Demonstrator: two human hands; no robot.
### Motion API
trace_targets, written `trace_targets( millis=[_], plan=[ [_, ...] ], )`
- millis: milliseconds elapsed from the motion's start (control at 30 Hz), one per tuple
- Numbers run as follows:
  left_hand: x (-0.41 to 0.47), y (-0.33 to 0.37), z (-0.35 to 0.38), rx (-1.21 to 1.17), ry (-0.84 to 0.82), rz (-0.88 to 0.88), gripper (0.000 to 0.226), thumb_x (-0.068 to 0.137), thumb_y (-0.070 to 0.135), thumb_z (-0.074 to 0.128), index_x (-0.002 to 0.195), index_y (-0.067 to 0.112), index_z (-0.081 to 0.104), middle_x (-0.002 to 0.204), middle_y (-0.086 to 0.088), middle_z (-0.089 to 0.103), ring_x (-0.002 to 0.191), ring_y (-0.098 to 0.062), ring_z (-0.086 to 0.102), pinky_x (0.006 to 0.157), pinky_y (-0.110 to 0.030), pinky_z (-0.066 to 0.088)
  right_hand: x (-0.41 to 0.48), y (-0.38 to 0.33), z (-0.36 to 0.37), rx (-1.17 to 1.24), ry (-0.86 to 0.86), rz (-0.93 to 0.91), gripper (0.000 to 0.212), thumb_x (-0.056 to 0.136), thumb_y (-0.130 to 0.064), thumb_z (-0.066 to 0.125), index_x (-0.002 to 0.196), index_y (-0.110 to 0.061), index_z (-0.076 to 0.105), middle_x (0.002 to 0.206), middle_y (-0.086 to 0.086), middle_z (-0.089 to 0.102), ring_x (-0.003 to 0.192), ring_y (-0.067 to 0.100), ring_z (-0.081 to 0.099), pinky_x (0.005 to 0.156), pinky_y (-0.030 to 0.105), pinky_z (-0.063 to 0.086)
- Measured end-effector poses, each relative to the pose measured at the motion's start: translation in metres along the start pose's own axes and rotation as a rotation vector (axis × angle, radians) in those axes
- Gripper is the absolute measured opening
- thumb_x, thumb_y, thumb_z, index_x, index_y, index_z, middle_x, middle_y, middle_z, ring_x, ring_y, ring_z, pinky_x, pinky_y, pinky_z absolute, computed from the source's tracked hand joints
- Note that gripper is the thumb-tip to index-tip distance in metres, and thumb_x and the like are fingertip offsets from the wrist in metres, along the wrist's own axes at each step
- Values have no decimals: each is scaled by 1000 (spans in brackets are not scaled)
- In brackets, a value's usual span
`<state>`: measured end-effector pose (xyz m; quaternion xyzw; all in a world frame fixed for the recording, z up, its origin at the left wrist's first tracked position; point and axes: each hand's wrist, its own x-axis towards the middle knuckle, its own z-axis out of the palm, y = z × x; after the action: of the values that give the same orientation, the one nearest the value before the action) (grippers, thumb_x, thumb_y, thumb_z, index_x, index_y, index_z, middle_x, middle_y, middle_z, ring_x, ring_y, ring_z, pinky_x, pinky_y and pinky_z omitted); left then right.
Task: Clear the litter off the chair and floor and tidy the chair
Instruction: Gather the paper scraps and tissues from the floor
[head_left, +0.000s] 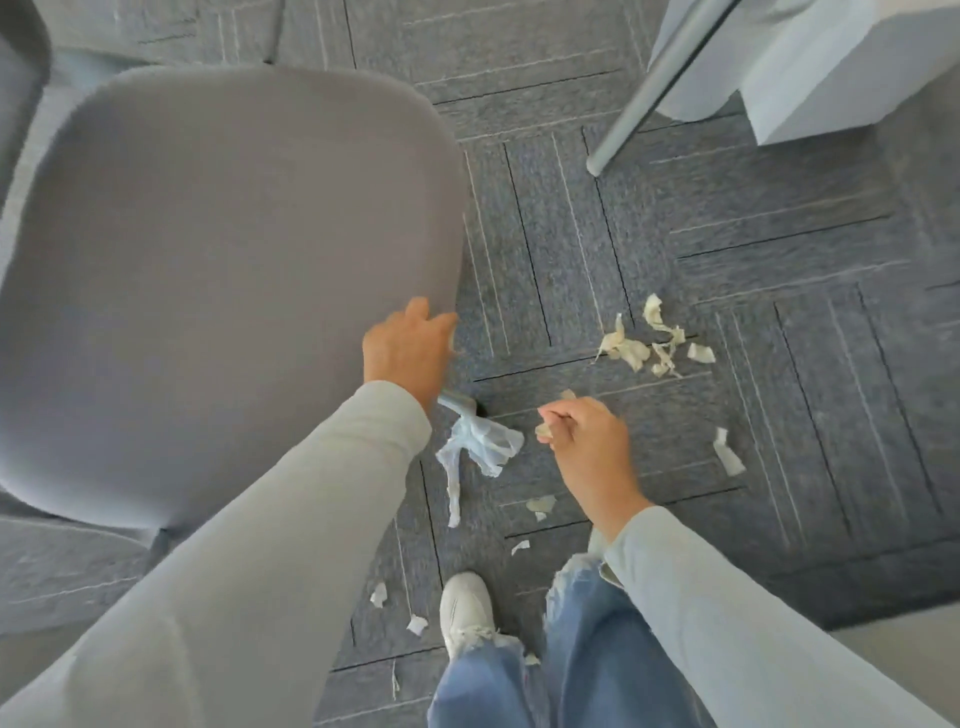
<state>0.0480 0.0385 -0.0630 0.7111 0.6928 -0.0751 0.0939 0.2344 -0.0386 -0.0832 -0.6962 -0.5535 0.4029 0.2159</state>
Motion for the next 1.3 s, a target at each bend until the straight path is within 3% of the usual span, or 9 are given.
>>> trace_targets(
  millis=[167,367,533,700,867,1000,1067,1200,1300],
  plan=[
    [1,7,13,48,31,-36,17,91,19,52,96,17,68,87,-9,47,73,-32,58,56,-32,37,-4,34,-2,92,19,12,14,88,-4,53,90,-4,67,91,13,63,75,26,65,74,39,55],
    [-17,43,36,-179,126,91,25,95,22,47,99,2,61,117,-12,55,77,-34,60,58,-38,46,1,71,-5,58,50,-39,16,89,-4,51,91,-2,67,91,14,63,76,26,63,68,25,47],
    [-54,76,114,-482,-157,8,14,93,15,49,100,5,55,105,-12,61,82,-30,63,75,-44,53,10,128,-4,80,27,40,20,91,-5,46,99,-1,64,94,14,62,66,17,63,54,5,46],
    [-85,51,219,-533,-309,-271,24,87,27,56,68,12,50,73,-10,66,59,-19,55,64,-38,55,31,193,30,112,-44,117,16,92,-12,47,91,-10,62,74,1,61,56,8,64,54,22,55],
    [-71,35,289,-517,-300,-173,24,84,18,55,62,10,54,103,19,57,73,-16,64,71,-31,56,72,256,63,-58,-152,124,34,96,-28,36,69,-14,50,58,5,56,44,15,60,50,33,52],
    [-25,50,334,-504,-274,-102,36,79,8,52,50,19,34,53,4,40,57,-22,41,56,-31,37,116,310,77,-302,-121,71,47,96,-35,26,54,-17,37,49,2,44,51,25,55,51,30,40],
    [-6,62,354,-537,-262,-84,42,78,7,51,49,19,24,49,2,30,55,-21,33,54,-28,28,138,332,87,-424,-168,44,47,95,-36,28,52,-19,35,53,1,43,59,27,50,55,34,36],
    [22,72,383,-494,-322,70,40,83,8,49,55,20,24,56,3,33,58,-20,35,55,-29,30,175,358,106,-552,-269,55,22,94,-16,31,78,-21,45,72,4,55,60,20,49,50,29,33],
    [34,77,384,-409,-366,138,36,89,13,45,60,20,27,62,3,37,63,-21,40,61,-33,39,183,365,114,-579,-302,5,30,87,-5,31,108,-25,38,67,4,52,53,19,49,43,30,32]
  ],
)
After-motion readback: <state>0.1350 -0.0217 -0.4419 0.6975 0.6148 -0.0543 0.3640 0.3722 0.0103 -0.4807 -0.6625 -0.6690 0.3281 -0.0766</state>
